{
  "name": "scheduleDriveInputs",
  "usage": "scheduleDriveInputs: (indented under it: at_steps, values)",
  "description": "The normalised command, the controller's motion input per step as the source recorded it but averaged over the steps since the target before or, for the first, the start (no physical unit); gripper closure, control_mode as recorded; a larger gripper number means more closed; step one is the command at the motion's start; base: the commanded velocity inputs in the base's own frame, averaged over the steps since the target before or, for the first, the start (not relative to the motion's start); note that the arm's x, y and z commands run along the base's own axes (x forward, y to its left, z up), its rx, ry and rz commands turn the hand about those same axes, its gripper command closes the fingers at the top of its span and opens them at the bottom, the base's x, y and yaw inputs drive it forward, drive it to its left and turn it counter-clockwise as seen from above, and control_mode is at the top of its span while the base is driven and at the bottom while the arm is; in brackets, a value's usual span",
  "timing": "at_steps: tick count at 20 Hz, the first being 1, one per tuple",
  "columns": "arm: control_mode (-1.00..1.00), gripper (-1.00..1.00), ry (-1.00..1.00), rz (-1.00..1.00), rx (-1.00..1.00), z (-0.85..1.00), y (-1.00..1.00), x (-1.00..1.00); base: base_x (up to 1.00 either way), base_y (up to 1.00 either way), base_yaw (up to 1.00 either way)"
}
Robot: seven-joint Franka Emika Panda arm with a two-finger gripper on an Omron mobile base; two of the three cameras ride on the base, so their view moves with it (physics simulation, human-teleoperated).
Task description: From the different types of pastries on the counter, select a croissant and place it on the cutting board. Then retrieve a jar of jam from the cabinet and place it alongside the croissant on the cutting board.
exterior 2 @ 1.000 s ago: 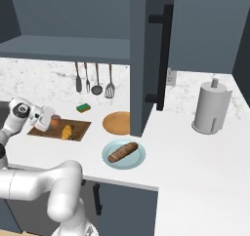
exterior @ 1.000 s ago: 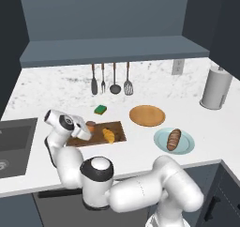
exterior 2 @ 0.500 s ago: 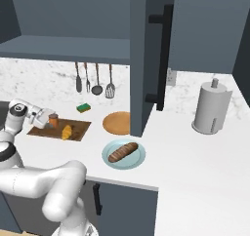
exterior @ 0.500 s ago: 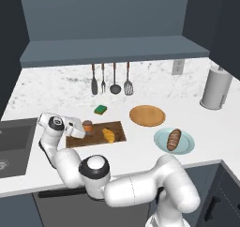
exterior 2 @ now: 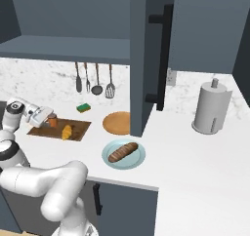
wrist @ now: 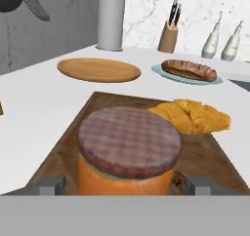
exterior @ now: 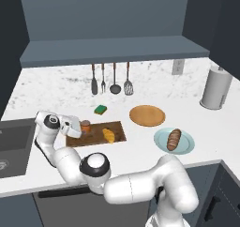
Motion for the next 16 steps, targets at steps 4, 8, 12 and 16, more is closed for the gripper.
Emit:
scheduleDriveInputs:
  at_steps: [4,8,12,16]
  values:
    - [-1.0,-1.0,-0.28,0.0,0.01,0.29,0.0,-0.59,0.0,0.0,0.0]
    - [-1.0,-1.0,-0.42,0.1,0.0,0.32,0.0,-0.64,0.0,0.0,0.0]
    - [-1.0,-1.0,-0.5,0.33,0.0,0.14,0.0,-0.64,0.0,0.0,0.0]
    - [-1.0,-1.0,-0.45,0.42,-0.04,0.03,0.0,-0.67,0.0,0.0,0.0]
